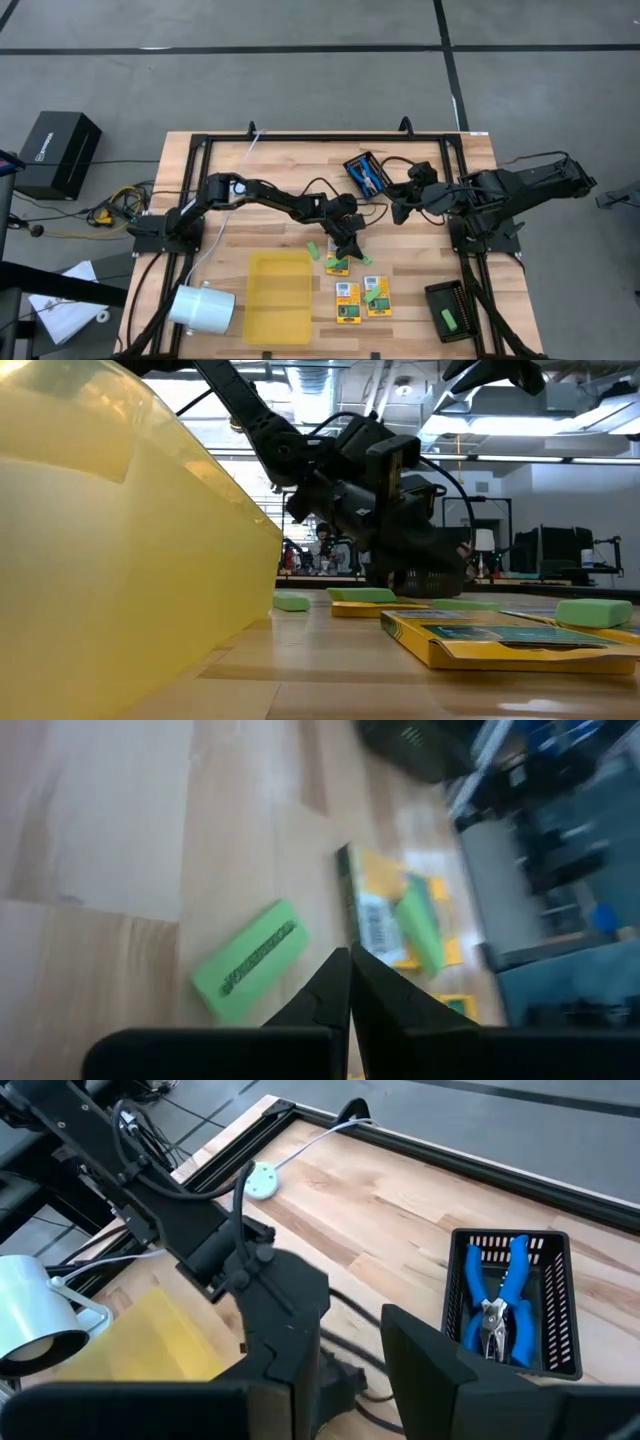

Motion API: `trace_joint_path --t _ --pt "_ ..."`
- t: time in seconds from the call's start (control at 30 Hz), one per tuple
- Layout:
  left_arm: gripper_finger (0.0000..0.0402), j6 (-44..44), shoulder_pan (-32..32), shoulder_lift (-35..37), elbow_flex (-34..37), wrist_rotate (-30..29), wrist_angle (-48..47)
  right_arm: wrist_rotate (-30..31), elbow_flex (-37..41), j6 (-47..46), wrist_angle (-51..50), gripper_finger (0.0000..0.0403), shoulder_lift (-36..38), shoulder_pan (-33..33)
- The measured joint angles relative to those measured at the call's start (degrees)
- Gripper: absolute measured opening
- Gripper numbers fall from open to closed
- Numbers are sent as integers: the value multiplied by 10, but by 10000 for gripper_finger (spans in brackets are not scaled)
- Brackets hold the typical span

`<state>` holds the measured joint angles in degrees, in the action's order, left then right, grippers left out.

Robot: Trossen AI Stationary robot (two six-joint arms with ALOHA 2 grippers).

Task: Pick & Place School Supplies
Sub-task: Put the green eraser into the bottom black bin

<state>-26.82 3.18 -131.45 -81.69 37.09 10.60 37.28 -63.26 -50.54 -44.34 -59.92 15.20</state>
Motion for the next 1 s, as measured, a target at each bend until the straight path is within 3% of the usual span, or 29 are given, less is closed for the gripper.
trace_joint_path --t 0.37,1.0 --pt "1 90 -13 13 3 -171 -45 0 0 0 1 102 0 0" --pt "1 115 -27 56 5 -202 -41 -17 0 13 0 102 0 0"
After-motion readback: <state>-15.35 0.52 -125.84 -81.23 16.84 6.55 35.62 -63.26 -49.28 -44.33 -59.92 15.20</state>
